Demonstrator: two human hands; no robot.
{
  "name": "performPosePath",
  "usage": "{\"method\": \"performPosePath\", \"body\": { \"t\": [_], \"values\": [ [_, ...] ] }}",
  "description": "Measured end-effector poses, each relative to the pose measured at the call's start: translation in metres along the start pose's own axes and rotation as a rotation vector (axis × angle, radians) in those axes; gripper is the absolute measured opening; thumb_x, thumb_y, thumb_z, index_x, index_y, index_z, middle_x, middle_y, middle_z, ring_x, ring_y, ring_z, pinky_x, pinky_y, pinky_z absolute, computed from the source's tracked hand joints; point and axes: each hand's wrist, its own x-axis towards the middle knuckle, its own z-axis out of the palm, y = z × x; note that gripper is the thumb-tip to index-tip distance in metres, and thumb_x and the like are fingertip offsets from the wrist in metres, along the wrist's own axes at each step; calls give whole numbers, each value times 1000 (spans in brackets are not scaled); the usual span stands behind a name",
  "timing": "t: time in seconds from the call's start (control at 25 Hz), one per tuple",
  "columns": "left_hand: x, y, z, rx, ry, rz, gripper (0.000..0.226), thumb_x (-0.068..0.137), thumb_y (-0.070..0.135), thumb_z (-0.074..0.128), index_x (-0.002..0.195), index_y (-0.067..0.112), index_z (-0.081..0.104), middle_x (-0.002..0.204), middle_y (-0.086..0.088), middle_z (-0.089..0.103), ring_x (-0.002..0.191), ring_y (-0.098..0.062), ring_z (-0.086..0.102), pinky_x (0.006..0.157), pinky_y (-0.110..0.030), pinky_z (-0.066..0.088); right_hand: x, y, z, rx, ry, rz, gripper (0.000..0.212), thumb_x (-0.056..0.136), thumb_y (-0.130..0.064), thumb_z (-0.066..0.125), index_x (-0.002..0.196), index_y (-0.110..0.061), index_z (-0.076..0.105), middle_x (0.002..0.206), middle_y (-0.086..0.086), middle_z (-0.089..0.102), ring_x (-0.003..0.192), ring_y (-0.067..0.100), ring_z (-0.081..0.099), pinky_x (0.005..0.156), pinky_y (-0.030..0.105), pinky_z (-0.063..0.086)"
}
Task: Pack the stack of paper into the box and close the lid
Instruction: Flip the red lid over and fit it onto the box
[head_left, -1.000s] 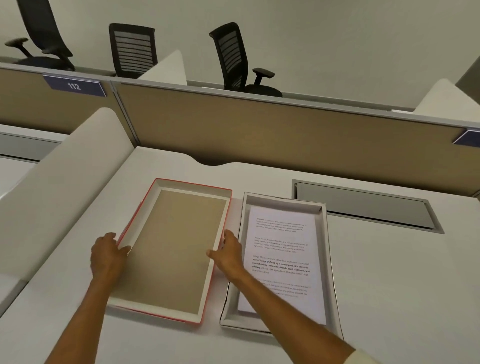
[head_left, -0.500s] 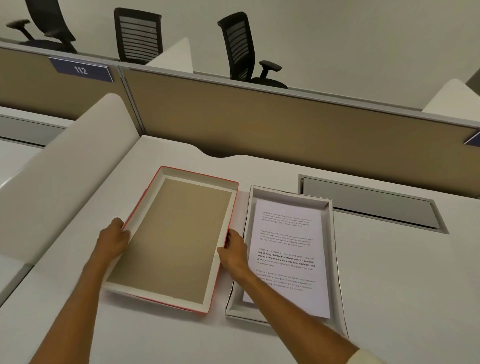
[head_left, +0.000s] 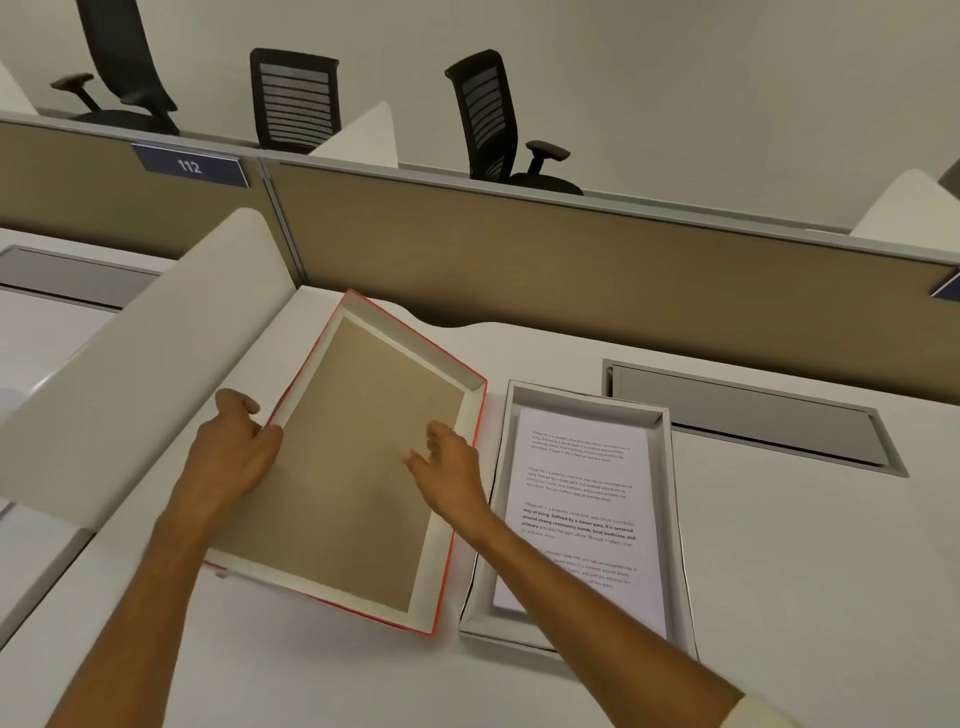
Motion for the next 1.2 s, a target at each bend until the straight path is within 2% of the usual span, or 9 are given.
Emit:
{"method": "performPosePath", "body": {
  "t": [0.16, 0.32, 0.4, 0.52, 0.64, 0.76, 0.88, 1.04, 1.2],
  "values": [
    [-19, 37, -6, 28, 32, 62, 38, 86, 21, 64, 109, 17, 34, 83, -1, 57, 65, -13, 53, 57, -29, 39, 0, -58, 10, 229, -124, -23, 34, 89, -39, 62, 105, -9, 67, 106, 8, 69, 99, 20, 67, 91, 33, 56],
    [-38, 69, -10, 96, 7, 104, 54, 85, 32, 71, 121, 13, 35, 101, -8, 56, 80, -25, 60, 67, -36, 51, 5, -94, 16, 375, -179, 26, 44, 89, -42, 63, 96, 1, 69, 97, 17, 72, 88, 27, 72, 75, 27, 61],
    [-46, 82, -11, 97, -15, 111, 58, 86, 37, 68, 124, 10, 35, 106, -11, 58, 87, -30, 64, 75, -40, 54, 6, -104, 17, 386, -170, 32, 43, 87, -39, 66, 97, 3, 70, 97, 18, 73, 85, 27, 73, 70, 26, 61],
    [-54, 98, -10, 73, -61, 103, 59, 87, 32, 68, 128, 5, 35, 117, -20, 59, 94, -36, 64, 82, -44, 54, 5, -109, 13, 365, -142, 29, 33, 89, -27, 66, 106, 1, 66, 112, 15, 70, 96, 29, 71, 79, 33, 61],
    [-58, 104, -12, -26, -190, 37, 61, 90, 37, 64, 132, 12, 28, 117, -10, 51, 96, -31, 60, 77, -41, 53, 3, -109, 5, 370, -118, 61, 30, 90, -19, 65, 112, 1, 62, 121, 16, 66, 102, 32, 69, 78, 33, 60],
    [-53, 102, -17, -250, -243, -109, 45, 97, 35, 53, 131, 18, 30, 122, -10, 50, 101, -32, 58, 82, -44, 51, 0, -108, -8, 407, -110, 99, 28, 91, -15, 64, 112, 3, 60, 122, 16, 66, 102, 33, 69, 74, 33, 60],
    [-49, 98, -10, -392, -298, -138, 33, 102, 37, 39, 126, 14, 36, 131, -15, 54, 106, -32, 58, 93, -49, 49, -6, -106, -28, 443, -82, 122, 28, 92, -14, 63, 113, 4, 58, 124, 17, 64, 107, 34, 67, 85, 42, 59],
    [-54, 97, 21, -454, -413, -179, 42, 104, 33, 35, 121, -2, 49, 129, -30, 56, 92, -36, 62, 102, -54, 43, -17, -108, -63, 578, -48, 154, 28, 92, -7, 61, 115, 8, 57, 122, 20, 65, 108, 34, 66, 87, 41, 57],
    [-50, 82, 61, -553, -547, -306, 61, 102, 46, 34, 132, -5, 51, 126, -35, 58, 109, -48, 60, 107, -60, 41, -31, -108, -105, 701, -66, 157, 35, 92, -9, 61, 123, 8, 56, 124, 17, 64, 104, 29, 66, 93, 44, 55]
  ]
}}
